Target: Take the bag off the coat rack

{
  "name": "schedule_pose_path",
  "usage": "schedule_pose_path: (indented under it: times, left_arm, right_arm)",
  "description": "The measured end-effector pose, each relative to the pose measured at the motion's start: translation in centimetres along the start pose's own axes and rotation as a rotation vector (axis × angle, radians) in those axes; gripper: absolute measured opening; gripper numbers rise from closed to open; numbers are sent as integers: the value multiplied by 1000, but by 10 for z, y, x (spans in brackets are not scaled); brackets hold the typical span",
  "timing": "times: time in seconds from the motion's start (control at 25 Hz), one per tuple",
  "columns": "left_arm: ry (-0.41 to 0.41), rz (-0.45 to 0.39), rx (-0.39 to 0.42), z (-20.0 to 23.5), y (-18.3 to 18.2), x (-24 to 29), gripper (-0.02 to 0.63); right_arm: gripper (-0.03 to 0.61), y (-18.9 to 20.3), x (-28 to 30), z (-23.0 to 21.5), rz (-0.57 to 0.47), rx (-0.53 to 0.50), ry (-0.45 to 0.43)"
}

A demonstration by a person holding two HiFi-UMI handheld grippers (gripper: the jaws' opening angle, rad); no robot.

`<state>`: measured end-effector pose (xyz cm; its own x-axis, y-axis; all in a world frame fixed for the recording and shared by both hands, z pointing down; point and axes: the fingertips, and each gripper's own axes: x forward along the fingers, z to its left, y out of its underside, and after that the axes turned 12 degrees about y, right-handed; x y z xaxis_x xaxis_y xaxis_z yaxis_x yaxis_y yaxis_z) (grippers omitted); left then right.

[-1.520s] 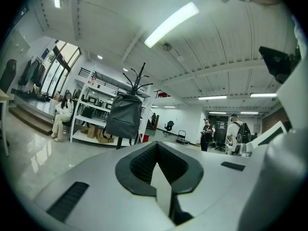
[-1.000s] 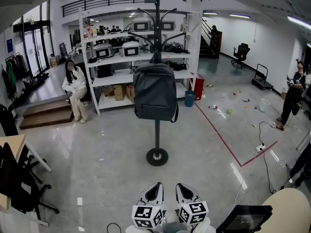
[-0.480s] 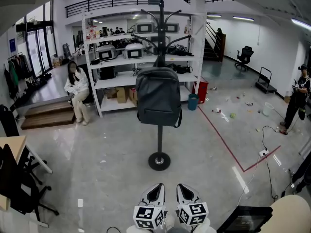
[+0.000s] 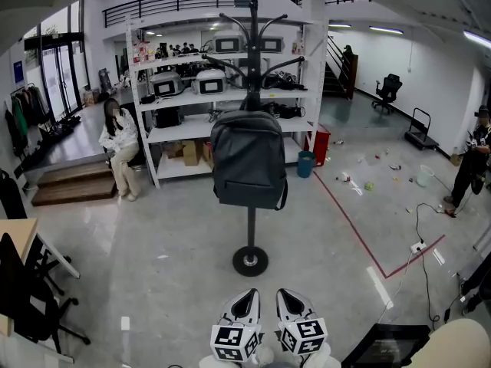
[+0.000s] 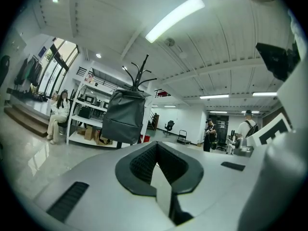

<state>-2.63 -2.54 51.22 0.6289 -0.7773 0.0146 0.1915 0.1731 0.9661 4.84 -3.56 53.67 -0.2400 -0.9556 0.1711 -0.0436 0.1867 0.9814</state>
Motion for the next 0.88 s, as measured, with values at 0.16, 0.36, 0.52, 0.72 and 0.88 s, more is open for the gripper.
schedule_pose_path:
  times: [0.16, 0.36, 0.52, 0.72, 0.88]
  left_arm:
    - [-10, -9, 1, 13, -8, 19, -6]
    - [-17, -19, 4, 25, -16, 42, -6]
    - [-27, -16, 3, 35, -16, 59, -6]
    - [-49, -7, 0, 49, -16, 78, -6]
    - [-54, -1, 5, 56, -18, 98, -6]
  right_arm:
    - [11, -10, 22, -5, -8, -8, -15]
    - [11, -18, 47, -15, -11, -13, -26]
    - [11, -22, 69, -22, -9, -13, -37]
    - [11, -25, 92, -26, -4, -18, -66]
    - [11, -27, 110, -36, 1, -15, -73]
